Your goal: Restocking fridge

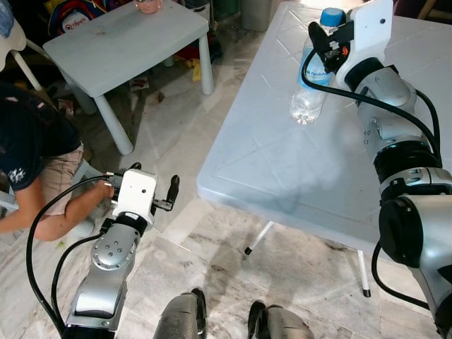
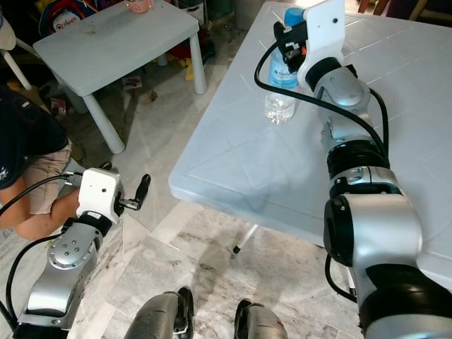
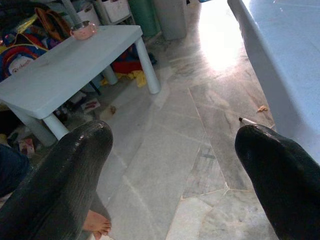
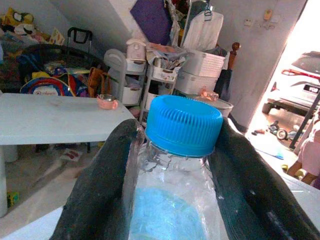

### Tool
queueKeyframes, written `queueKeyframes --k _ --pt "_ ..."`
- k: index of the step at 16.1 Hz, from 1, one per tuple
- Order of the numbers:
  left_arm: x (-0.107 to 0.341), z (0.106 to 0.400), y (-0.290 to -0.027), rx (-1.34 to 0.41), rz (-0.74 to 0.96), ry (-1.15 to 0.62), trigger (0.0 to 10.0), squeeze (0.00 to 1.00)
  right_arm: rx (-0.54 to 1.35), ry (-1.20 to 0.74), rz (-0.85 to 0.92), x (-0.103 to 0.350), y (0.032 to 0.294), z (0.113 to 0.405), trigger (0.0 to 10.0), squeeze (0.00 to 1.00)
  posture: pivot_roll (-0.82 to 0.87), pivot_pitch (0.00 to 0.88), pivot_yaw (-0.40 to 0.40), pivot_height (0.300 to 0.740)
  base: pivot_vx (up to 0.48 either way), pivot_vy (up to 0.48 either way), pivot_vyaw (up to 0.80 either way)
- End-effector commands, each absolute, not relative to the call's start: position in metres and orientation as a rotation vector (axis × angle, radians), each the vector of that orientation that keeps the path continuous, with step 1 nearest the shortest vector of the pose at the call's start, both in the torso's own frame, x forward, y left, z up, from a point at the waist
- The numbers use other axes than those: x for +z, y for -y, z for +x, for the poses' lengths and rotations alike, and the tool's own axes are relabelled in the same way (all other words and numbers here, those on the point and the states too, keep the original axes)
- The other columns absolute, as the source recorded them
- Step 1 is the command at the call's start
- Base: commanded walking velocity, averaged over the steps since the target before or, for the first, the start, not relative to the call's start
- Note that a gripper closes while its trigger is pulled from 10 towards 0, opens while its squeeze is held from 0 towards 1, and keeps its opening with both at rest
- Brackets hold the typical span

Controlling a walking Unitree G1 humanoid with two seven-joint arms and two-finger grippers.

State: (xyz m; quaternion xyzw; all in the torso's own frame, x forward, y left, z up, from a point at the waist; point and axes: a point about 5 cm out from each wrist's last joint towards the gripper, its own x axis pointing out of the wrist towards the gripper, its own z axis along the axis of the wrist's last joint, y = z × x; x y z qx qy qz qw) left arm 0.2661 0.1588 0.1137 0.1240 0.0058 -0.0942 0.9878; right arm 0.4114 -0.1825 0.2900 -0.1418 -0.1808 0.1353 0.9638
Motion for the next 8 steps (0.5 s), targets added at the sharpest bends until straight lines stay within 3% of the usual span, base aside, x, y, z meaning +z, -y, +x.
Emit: queueKeyframes --k 1,5,6,7,8 --pt "0.110 0.267 -0.159 -0.194 0.258 -0.037 10.0 0.00 0.254 0.332 -0.288 0.284 0.185 0.412 0.0 0.00 0.18 0.183 0.042 0.740 0.000 0.000 0.00" --pt "0.111 0.273 -0.165 -0.121 0.246 -0.053 10.0 0.00 0.294 0.422 -0.257 0.280 0.171 0.405 0.0 0.00 0.15 0.189 0.038 0.740 0.000 0.000 0.00" --pt "0.110 0.274 -0.165 -0.113 0.238 -0.054 10.0 0.00 0.316 0.445 -0.249 0.277 0.165 0.402 2.9 0.00 0.15 0.184 0.033 0.740 0.000 0.000 0.00" --pt "0.108 0.274 -0.163 -0.103 0.229 -0.059 10.0 0.00 0.338 0.475 -0.229 0.273 0.159 0.396 10.0 0.00 0.14 0.178 0.021 0.740 -0.277 0.000 0.00" --pt "0.105 0.274 -0.160 -0.088 0.213 -0.061 10.0 0.00 0.351 0.496 -0.185 0.265 0.154 0.386 10.0 0.00 0.12 0.158 0.002 0.740 -0.315 0.000 0.00"
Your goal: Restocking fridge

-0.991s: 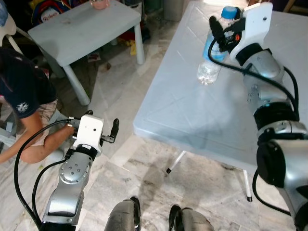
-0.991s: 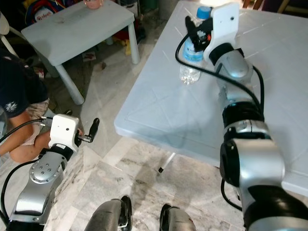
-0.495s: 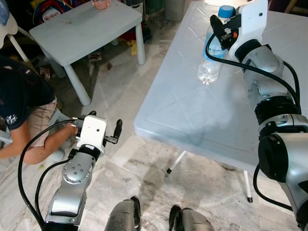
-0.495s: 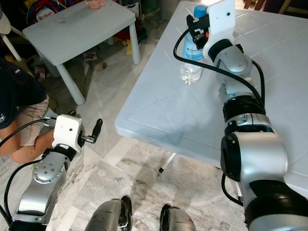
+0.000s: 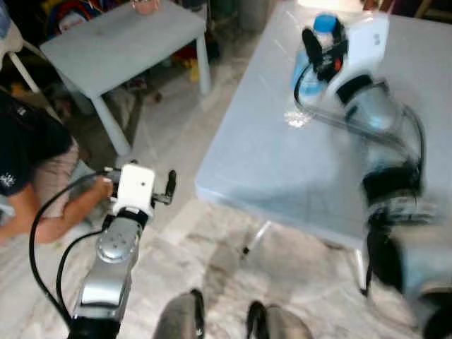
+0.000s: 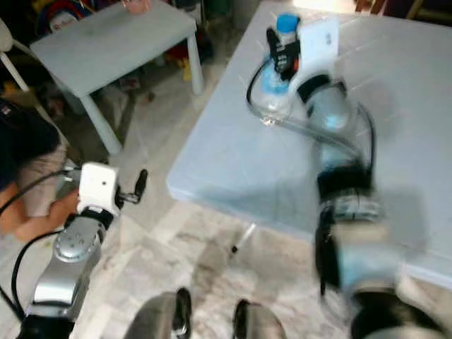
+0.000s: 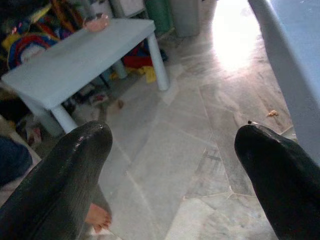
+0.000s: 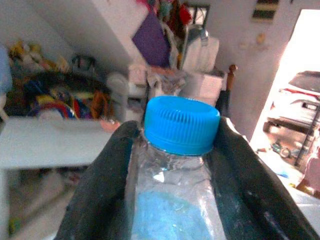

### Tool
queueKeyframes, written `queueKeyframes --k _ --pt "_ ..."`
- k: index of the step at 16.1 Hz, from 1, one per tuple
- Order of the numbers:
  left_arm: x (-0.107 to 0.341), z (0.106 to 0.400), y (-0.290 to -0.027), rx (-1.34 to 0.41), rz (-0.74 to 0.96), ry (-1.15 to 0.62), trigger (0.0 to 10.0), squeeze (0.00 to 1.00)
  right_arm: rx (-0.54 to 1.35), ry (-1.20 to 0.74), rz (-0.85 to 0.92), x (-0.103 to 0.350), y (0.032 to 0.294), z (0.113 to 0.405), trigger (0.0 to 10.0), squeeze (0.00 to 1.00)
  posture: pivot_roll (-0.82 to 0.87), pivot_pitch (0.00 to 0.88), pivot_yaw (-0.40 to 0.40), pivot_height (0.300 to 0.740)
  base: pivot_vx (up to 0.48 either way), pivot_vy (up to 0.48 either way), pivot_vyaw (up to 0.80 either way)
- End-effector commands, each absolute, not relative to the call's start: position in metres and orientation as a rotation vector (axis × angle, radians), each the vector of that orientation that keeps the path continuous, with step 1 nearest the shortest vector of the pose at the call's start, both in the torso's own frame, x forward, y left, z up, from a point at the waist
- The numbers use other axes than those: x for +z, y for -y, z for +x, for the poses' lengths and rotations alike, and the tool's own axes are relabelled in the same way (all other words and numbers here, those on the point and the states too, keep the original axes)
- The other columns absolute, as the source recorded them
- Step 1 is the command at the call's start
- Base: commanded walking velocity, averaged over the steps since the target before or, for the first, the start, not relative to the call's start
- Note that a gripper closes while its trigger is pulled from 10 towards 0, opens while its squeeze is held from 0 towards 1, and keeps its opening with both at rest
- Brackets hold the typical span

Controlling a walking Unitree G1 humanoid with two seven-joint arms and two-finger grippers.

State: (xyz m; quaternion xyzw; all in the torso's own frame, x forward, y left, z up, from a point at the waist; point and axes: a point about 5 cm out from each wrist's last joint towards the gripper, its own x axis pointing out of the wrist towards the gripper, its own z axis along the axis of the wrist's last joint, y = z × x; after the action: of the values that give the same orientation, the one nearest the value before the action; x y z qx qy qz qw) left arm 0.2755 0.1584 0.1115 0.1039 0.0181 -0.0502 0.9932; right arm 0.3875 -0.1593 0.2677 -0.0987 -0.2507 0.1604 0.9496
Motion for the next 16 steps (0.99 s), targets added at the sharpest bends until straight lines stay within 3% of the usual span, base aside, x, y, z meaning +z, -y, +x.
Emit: queueKeyframes --k 1,6,16 --pt "0.104 0.274 -0.159 -0.089 0.208 -0.063 10.0 0.00 0.353 0.501 -0.175 0.263 0.152 0.383 10.0 0.00 0.12 0.155 -0.001 0.740 -0.315 0.000 0.00" --pt "0.097 0.280 -0.158 -0.074 0.190 -0.073 10.0 0.00 0.253 0.496 -0.027 0.237 0.146 0.341 10.0 0.00 0.10 0.106 -0.025 0.740 -0.321 0.000 0.00" --pt "0.093 0.290 -0.144 -0.081 0.165 -0.055 10.0 0.00 0.250 0.413 -0.026 0.218 0.140 0.329 10.0 0.00 0.07 0.061 -0.046 0.740 -0.352 0.000 0.00"
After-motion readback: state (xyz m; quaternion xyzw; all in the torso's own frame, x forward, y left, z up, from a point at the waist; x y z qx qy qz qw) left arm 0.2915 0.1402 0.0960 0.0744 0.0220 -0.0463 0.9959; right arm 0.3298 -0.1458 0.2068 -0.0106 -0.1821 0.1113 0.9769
